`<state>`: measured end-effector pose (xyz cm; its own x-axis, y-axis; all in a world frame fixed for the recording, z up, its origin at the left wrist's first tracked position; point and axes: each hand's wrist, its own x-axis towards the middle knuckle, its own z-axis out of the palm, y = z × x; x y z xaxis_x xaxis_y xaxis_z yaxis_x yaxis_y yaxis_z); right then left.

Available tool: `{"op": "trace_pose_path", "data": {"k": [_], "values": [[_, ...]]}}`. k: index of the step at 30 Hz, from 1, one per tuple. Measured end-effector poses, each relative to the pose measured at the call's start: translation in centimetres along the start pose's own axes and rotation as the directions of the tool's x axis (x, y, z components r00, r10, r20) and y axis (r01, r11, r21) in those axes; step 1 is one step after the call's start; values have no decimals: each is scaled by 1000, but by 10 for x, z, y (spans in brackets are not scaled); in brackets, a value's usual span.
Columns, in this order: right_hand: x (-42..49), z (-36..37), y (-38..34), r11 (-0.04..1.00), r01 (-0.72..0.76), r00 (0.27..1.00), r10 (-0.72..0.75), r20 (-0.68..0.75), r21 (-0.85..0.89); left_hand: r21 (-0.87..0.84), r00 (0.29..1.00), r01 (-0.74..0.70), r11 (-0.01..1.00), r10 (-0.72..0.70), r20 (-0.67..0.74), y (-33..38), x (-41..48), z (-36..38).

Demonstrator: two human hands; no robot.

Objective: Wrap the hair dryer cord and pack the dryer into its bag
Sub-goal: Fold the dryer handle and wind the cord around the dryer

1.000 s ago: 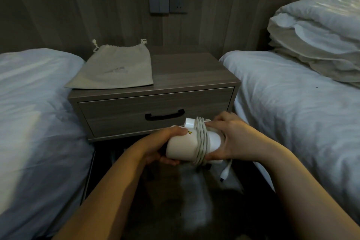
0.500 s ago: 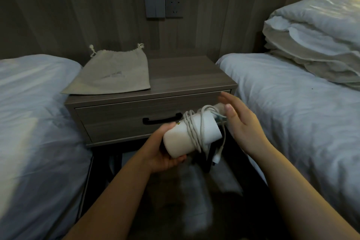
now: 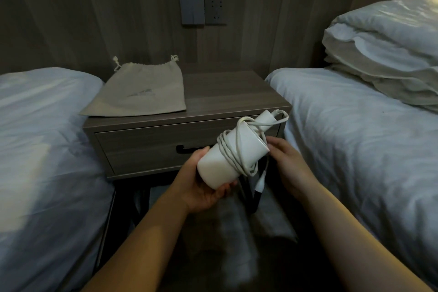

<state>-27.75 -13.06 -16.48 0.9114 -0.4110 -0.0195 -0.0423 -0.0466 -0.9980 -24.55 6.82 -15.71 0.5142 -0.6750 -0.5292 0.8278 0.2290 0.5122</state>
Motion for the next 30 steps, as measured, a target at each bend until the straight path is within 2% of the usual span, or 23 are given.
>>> {"op": "trace_pose_path", "data": {"k": [6,11,17,21,26,30], "values": [[-4,2,-6,987,115,981,-95,-169,113,15,998,25,1000,-26,63,-3,-1,5],[-8,-1,-14,981,194,959,-191,-209,-7,108,999,-54,993,53,13,-5,1,3],[-12,-10,-22,975,184,977,-195,-82,-127,83,992,-124,989,123,22,-9,0,7],[-15,-3,-14,940,131,991,-128,30,-313,-9,984,-171,985,171,45,-4,-5,9],[-23,1,-24,967,106,993,-92,70,-230,-140,959,-268,953,278,56,15,-17,4],[-28,1,-34,938,166,985,-145,93,-304,-139,951,-308,941,310,-4,21,-19,4]]}}
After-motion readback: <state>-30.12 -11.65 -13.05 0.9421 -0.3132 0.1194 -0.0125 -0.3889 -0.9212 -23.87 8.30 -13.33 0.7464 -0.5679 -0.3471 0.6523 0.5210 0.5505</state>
